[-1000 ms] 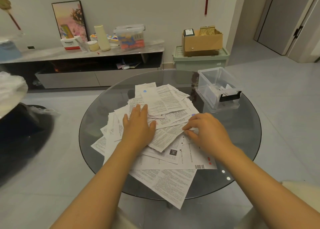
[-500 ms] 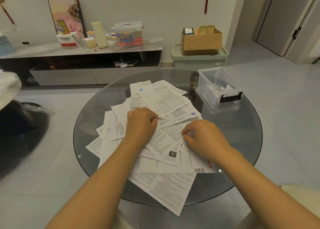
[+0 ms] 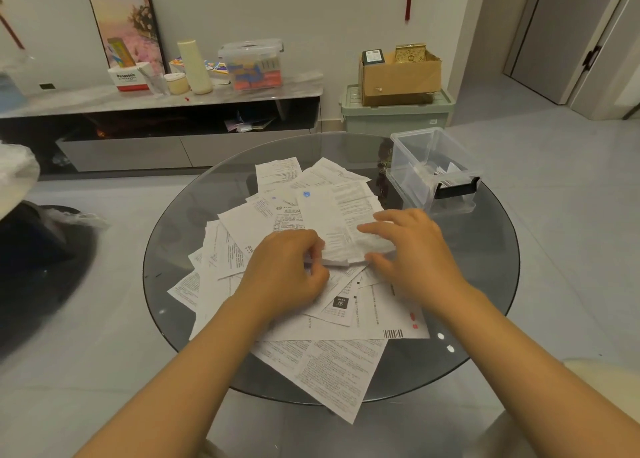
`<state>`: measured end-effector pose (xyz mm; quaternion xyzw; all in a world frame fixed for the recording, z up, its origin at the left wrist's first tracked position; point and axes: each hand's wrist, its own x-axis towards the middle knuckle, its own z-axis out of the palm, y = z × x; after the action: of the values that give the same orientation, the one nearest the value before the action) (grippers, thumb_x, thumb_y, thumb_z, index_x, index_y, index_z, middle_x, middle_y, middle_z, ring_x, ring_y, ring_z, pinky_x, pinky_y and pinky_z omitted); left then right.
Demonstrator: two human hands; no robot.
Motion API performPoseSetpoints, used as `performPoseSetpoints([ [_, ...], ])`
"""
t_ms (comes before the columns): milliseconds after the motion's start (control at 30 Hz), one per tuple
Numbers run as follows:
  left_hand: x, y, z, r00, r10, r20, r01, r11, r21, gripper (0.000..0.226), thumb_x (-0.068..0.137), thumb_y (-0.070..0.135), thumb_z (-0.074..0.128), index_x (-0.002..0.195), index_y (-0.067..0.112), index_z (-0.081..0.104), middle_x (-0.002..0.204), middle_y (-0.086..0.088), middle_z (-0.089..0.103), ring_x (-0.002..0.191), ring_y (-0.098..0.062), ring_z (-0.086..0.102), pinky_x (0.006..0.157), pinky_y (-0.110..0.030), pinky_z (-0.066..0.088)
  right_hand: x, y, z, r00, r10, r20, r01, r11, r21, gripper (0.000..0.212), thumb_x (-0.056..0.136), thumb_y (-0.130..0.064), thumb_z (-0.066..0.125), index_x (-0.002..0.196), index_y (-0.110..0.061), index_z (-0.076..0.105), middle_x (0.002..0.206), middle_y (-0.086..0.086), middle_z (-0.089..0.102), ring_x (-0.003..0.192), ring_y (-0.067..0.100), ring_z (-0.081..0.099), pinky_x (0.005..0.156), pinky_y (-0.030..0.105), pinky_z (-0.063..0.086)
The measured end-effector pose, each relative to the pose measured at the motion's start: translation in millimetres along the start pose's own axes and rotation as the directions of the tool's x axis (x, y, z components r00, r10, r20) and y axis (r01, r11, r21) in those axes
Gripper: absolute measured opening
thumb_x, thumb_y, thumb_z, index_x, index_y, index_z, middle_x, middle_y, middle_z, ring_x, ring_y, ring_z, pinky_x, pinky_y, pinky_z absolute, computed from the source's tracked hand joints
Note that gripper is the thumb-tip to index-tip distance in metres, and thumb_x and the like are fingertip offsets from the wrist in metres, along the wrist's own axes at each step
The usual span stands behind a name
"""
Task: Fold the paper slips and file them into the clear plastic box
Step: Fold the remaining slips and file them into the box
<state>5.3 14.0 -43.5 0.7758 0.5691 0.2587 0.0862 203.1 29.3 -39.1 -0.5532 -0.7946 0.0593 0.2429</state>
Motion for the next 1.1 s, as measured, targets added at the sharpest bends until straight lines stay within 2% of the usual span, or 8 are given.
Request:
performPoseSetpoints([
  [167, -16, 0, -2, 0.999, -0.032, 0.037, 0.033, 0.999, -0.041, 0.011, 0.071, 0.03, 0.048, 0.067, 0.035, 0.039, 0.09, 0.01, 0.066, 0.086, -0.011, 0.059, 0.074, -0.035, 0.05, -1, 6, 4, 0.974, -0.028, 0.226, 0.034, 0.999, -0.021, 0.036, 0.081, -0.048, 0.064, 0.115, -0.038, 0.062, 0.136, -0.017, 0.047, 0.135, 0.009, 0.02, 0.095, 0.02, 0.006],
  [333, -24, -2, -6, 0.997, -0.015, 0.078, 0.021, 0.997, -0.077, 0.002, 0.072, 0.037, 0.044, 0.072, 0.035, 0.045, 0.094, 0.013, 0.065, 0.089, -0.01, 0.058, 0.077, -0.035, 0.049, -6, 7, -1, 0.978, -0.06, 0.199, 0.058, 0.998, 0.016, 0.016, 0.086, -0.039, 0.061, 0.1, -0.036, 0.069, 0.12, -0.02, 0.059, 0.132, 0.004, 0.03, 0.094, 0.017, 0.008],
  [467, -26, -1, -6, 0.992, 0.046, 0.117, -0.042, 0.998, -0.043, 0.046, 0.07, 0.059, 0.039, 0.1, 0.029, 0.058, 0.101, 0.017, 0.058, 0.096, -0.004, 0.05, 0.087, -0.025, 0.036, -10, 4, -6, 0.977, -0.099, 0.188, 0.093, 0.995, 0.04, 0.012, 0.092, -0.031, 0.052, 0.091, -0.032, 0.064, 0.095, -0.017, 0.061, 0.111, 0.01, 0.048, 0.097, 0.022, 0.02],
  [567, -26, -2, -4, 0.988, 0.066, 0.14, -0.058, 0.997, -0.055, 0.052, 0.071, 0.065, 0.045, 0.112, 0.035, 0.057, 0.11, 0.022, 0.054, 0.108, 0.001, 0.043, 0.098, -0.024, 0.025, -15, 1, -10, 0.972, -0.126, 0.2, 0.104, 0.988, 0.115, 0.01, 0.093, -0.025, 0.048, 0.09, -0.026, 0.058, 0.091, -0.008, 0.063, 0.092, 0.016, 0.051, 0.085, 0.025, 0.034],
  [733, -23, 5, -7, 0.991, -0.062, 0.12, 0.097, 0.945, -0.312, 0.02, 0.082, 0.032, 0.07, 0.096, 0.044, 0.062, 0.097, 0.027, 0.064, 0.097, 0.007, 0.058, 0.085, -0.013, 0.044, -22, -6, -21, 0.972, -0.1, 0.21, 0.036, 0.957, 0.287, 0.011, 0.095, -0.025, 0.046, 0.085, -0.027, 0.048, 0.084, -0.006, 0.062, 0.077, 0.017, 0.055, 0.068, 0.034, 0.046],
  [833, -21, 8, -10, 0.979, -0.154, 0.133, 0.199, 0.858, -0.474, 0.016, 0.086, 0.028, 0.065, 0.097, 0.04, 0.063, 0.097, 0.021, 0.069, 0.092, 0.006, 0.062, 0.084, -0.018, 0.05, -21, -6, -25, 0.998, 0.017, 0.054, -0.039, 0.902, 0.429, 0.001, 0.091, -0.03, 0.054, 0.091, -0.029, 0.054, 0.093, -0.013, 0.062, 0.081, 0.004, 0.055, 0.068, 0.016, 0.043],
  [967, -21, 10, -9, 0.961, -0.261, 0.091, 0.267, 0.798, -0.54, 0.016, 0.09, 0.032, 0.06, 0.105, 0.036, 0.062, 0.099, 0.017, 0.07, 0.09, 0.001, 0.065, 0.083, -0.025, 0.054, -16, -1, -22, 0.989, 0.13, 0.065, -0.145, 0.895, 0.422, 0.045, 0.084, -0.035, 0.064, 0.124, -0.034, 0.044, 0.11, -0.012, 0.051, 0.07, -0.005, 0.051, 0.06, 0.003, 0.038],
  [1100, -20, 10, -2, 0.937, -0.347, 0.044, 0.336, 0.858, -0.389, 0.018, 0.089, 0.032, 0.06, 0.105, 0.025, 0.055, 0.103, 0.011, 0.068, 0.085, -0.005, 0.065, 0.077, -0.03, 0.055, -17, 0, -12, 0.969, 0.139, 0.206, -0.208, 0.908, 0.364, 0.078, 0.078, -0.031, 0.072, 0.139, -0.041, 0.025, 0.127, -0.004, 0.045, 0.082, 0.004, 0.05, 0.07, 0.014, 0.038],
])
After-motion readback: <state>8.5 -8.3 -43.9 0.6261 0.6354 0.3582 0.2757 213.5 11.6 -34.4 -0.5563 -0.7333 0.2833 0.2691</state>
